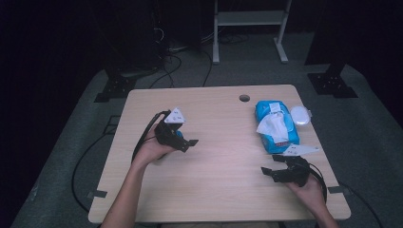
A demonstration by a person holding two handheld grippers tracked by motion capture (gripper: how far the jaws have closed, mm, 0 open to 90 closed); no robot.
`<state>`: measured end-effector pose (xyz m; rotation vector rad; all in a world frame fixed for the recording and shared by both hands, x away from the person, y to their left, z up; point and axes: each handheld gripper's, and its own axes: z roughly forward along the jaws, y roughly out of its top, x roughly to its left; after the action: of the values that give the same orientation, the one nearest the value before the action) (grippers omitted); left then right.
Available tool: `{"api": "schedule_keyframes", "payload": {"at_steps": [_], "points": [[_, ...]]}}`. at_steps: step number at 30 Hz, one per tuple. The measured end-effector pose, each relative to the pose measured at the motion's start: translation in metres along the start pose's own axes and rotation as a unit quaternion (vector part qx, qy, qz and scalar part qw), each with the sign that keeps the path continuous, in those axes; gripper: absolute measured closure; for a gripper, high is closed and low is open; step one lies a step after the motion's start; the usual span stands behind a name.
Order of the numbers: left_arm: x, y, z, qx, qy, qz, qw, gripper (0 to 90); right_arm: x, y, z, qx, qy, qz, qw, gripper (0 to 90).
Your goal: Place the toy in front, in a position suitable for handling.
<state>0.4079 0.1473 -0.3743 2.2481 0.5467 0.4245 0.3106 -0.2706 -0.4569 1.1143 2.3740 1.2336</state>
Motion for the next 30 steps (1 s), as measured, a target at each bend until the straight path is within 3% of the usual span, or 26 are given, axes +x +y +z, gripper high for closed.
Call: {"api": "schedule_keyframes", "payload": {"at_steps": [3,6,10,13,19,20,22,24,30], "points": [[0.012,-0.011,-0.005,0.018,0.026,-0.015,0.9994,4.8,0.002,0.0,0.001,0.001,0.002,-0.003,1.0,24.9],[0.026,-0.026,-0.01,0.017,0.027,-0.044,0.9985,4.8,0.002,0.0,0.002,0.002,0.004,-0.003,1.0,24.9],[0.04,-0.045,-0.009,0.052,0.031,-0.072,0.9955,4.7,0.003,0.0,0.003,0.006,0.008,-0.002,1.0,24.9],[0.041,-0.05,-0.008,0.045,0.032,-0.08,0.9952,4.8,0.005,0.0,0.003,0.003,0.007,-0.005,1.0,24.9],[0.048,-0.064,0.003,0.069,0.038,-0.097,0.9922,4.8,0.006,0.0,0.003,0.007,0.012,-0.008,0.9999,24.9],[0.05,-0.067,0.006,0.079,0.04,-0.106,0.9905,4.8,0.006,0.0,0.003,0.007,0.012,-0.007,0.9999,24.9],[0.052,-0.069,0.008,0.083,0.039,-0.11,0.9898,4.8,0.006,-0.001,0.003,0.007,0.012,-0.008,0.9999,24.9],[0.054,-0.073,0.013,0.097,0.033,-0.125,0.9868,4.8,0.005,-0.001,0.003,0.008,0.014,-0.006,0.9999,24.9],[0.058,-0.081,0.021,0.123,0.038,-0.135,0.9826,6.0,0.006,-0.001,0.004,0.009,0.015,-0.008,0.9998,24.9]]}}
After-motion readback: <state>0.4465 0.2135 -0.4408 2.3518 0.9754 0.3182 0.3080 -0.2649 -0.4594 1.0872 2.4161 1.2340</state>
